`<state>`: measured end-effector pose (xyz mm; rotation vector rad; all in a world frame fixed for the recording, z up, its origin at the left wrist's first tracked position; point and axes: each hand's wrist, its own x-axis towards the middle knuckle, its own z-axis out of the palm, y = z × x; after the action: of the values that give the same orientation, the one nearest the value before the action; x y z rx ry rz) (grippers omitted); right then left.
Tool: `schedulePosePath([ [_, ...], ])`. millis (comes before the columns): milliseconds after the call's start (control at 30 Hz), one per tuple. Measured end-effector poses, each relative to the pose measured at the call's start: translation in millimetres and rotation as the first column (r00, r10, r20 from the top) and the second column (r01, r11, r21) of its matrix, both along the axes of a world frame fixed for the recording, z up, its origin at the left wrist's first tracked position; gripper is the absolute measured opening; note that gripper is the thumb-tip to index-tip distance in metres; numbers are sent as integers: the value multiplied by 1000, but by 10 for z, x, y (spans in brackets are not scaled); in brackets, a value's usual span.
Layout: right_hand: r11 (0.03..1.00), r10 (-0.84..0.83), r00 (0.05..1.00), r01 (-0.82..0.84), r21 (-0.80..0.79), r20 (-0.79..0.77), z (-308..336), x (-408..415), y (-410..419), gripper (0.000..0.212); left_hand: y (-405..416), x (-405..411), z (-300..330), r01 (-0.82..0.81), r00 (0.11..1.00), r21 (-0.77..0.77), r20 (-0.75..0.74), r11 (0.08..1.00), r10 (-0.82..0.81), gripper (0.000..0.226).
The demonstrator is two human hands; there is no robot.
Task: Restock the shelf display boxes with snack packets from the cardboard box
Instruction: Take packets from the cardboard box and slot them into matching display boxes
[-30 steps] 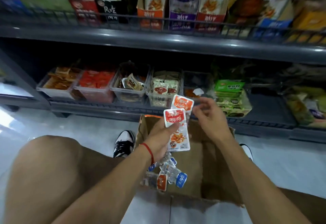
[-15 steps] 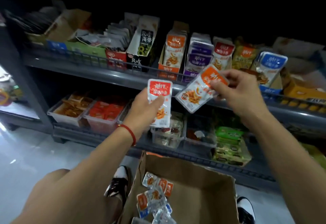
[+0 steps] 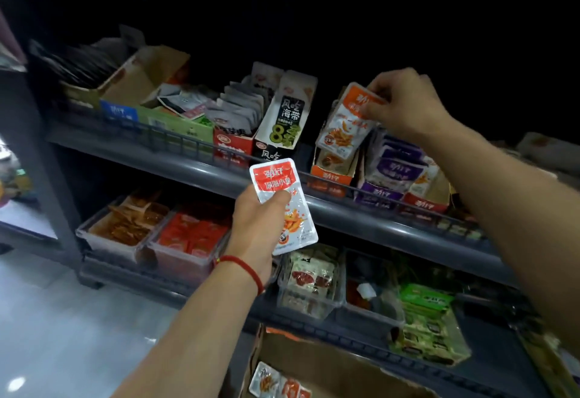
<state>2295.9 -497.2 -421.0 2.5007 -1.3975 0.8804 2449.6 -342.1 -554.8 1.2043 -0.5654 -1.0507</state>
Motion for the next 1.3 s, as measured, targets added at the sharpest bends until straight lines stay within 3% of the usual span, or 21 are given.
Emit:
schedulePosePath([
  [567,997,-59,930,76,31,-363,-5,292,-273,31,32,69,55,-7,999,38,-53,999,9,11],
  [667,991,-131,884,131,-31,-450,-48,389,-285,35,34,65,77,14,1000,36,6,999,-14,11],
  [733,984,-180,849,160,-84,-496,-72,413,-274,38,26,57,87,50,986,17,160,999,-52,10],
  [800,978,-210,826,168,-127,-524,-81,412,-269,39,-11,15,81,119,886,-32,455,992,-92,6],
  [867,974,-225,825,175,-145,-518,-59,405,-282,37,-97,-57,38,219,679,-67,727,973,-103,14],
  [933,974,-226,831,176,-146,-507,-36,393,-298,33,-217,-126,-39,277,476,-69,876,958,-75,37],
  [1000,977,-212,844,162,-142,-494,-22,375,-309,29,-310,-174,-65,281,335,-79,942,956,-21,44],
  [1100,986,-169,881,149,-81,-442,-15,327,-346,24,-429,-207,-84,284,237,-67,971,956,-2,38],
  [1300,991,-108,922,130,34,-372,-39,240,-457,20,-512,-319,-61,231,221,-56,975,971,4,40],
])
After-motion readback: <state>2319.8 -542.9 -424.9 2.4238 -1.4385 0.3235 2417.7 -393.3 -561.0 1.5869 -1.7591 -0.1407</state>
